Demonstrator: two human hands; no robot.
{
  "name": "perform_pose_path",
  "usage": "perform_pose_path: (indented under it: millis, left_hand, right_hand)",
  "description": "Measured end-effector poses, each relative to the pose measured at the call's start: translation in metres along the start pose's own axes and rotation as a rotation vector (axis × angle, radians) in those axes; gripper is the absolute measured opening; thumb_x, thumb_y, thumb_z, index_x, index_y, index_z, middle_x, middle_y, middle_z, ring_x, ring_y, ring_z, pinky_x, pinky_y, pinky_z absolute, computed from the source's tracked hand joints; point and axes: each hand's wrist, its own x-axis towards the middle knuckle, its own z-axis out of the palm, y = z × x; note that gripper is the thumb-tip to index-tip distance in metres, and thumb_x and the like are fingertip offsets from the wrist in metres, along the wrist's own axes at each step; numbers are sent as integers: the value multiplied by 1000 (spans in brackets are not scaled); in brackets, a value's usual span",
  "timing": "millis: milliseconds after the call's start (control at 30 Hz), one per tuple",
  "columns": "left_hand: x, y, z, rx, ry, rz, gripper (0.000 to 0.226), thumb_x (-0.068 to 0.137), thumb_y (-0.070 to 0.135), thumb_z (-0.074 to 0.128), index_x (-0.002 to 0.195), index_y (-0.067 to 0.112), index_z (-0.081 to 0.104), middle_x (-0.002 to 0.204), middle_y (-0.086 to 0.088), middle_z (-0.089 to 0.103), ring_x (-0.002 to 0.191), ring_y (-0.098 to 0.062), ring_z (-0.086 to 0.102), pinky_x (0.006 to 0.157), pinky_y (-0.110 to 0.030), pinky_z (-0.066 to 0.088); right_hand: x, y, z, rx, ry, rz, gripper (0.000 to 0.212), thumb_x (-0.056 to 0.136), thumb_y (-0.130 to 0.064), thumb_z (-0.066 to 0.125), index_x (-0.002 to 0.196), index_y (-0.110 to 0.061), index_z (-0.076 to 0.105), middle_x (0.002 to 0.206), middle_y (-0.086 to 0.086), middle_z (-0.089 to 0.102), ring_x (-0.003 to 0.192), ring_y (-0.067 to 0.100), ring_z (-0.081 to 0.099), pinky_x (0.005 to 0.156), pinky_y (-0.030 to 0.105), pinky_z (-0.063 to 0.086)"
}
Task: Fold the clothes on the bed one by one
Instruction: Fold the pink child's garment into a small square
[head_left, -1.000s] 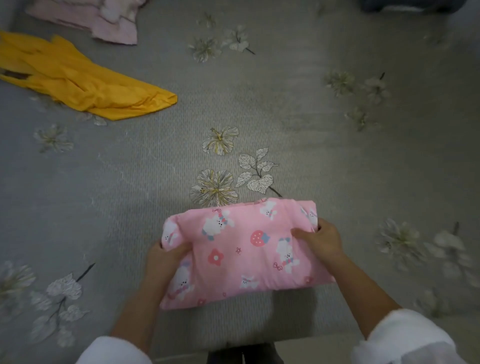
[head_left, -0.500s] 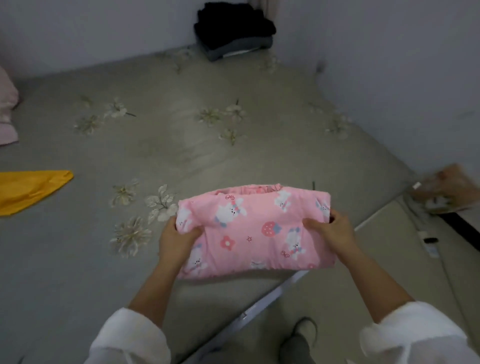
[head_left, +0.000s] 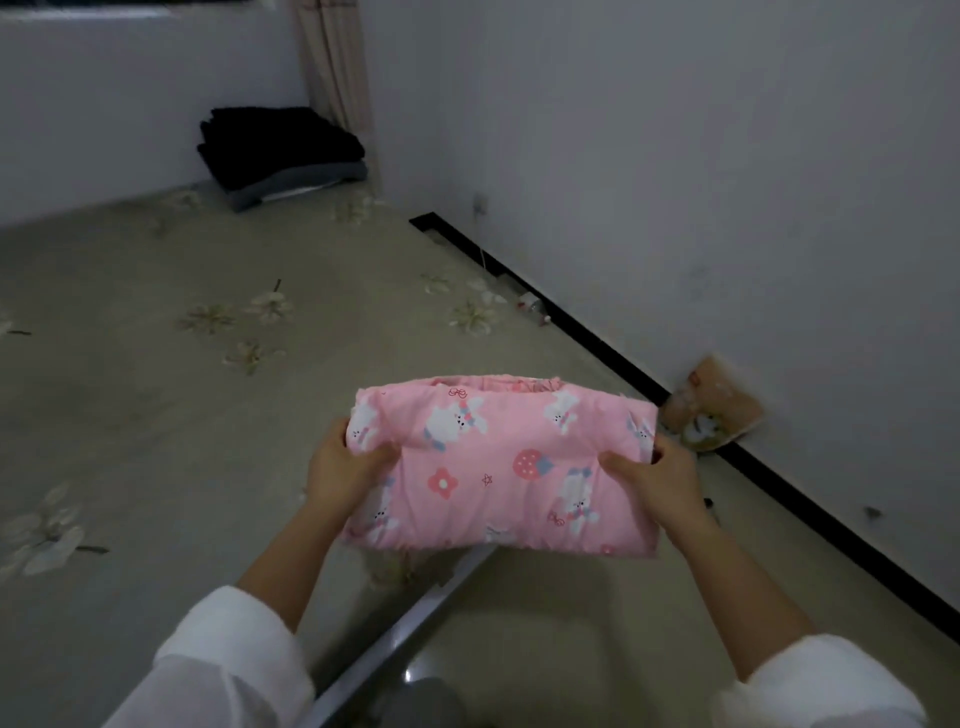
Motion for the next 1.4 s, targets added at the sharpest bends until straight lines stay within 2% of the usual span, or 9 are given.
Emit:
perform_pose_path:
  millis: [133,300,433,633,767,933,1100,1267,1400]
  left_hand:
    - [26,40,65,5,-17,35,44,53,37,71,94,24,64,87,-3,71,81,-23,67,76,-46,57]
    - [80,91,146,-8,-24,123,20,57,34,70,74,43,65,65,18,68,53,4,61,42,-13,44]
    - [142,126,219,-19,-12,134,16,58,33,70,73,34,64,67,7,69,64,-12,64,58,-29,53]
    - [242,190,326,-71,-37,134,24,61,31,71,82,21,65,78,-7,71,69,-24,66,67,-47,57]
    - [298,223,375,-72,-23,144,27,61,36,72,85,24,65,78,1,72,71,-19,68,61,-37,56]
    - [367,245,421,-73,66,129,49,57,44,73,99,21,64,84,4,68,77,-16,66,60,-30,51]
    - [437,259,467,-84,208,129,25,66,46,70,86,32,62,80,7,68,74,-14,65,61,-29,50]
    - [503,273,515,-88,359,-5,36,82,38,70,106,12,62,95,-7,67,88,-26,65,74,-38,52]
    - [528,285,538,-144,431,-52,45,73,42,74,107,15,63,95,-4,69,85,-21,66,73,-37,54]
  right_hand:
    - [55,9,-46,39,15,-5,33,69,-19,82,99,-18,68,91,-2,71,81,18,67,68,33,54]
    - [147,6,-86,71,34,-34,31,69,-21,83,94,-23,65,82,-12,66,73,6,63,53,21,45]
    - [242,-5,-114,54,82,-99,29,66,-18,86,82,-27,63,74,-16,64,65,-3,59,51,18,45]
    - [386,-33,-157,10,79,-98,31,68,-20,84,94,-17,67,84,-7,70,69,0,63,51,15,47]
    - [474,-54,-174,-33,77,-96,33,68,-22,85,94,-11,68,86,4,71,81,22,67,71,36,56]
    - [581,-84,-176,-116,28,-178,34,69,-23,85,86,-2,64,77,14,67,70,25,59,61,31,45]
    - [698,-112,-163,-129,-89,-216,38,68,-22,85,88,2,64,83,22,68,68,23,58,64,35,48]
    - [814,-136,-142,-164,-236,-258,28,67,-20,85,70,-11,59,57,-4,54,54,12,50,52,29,38]
    - [889,-165,-119,-203,-375,-304,26,69,-20,84,70,-19,58,59,-9,56,54,7,50,51,25,37]
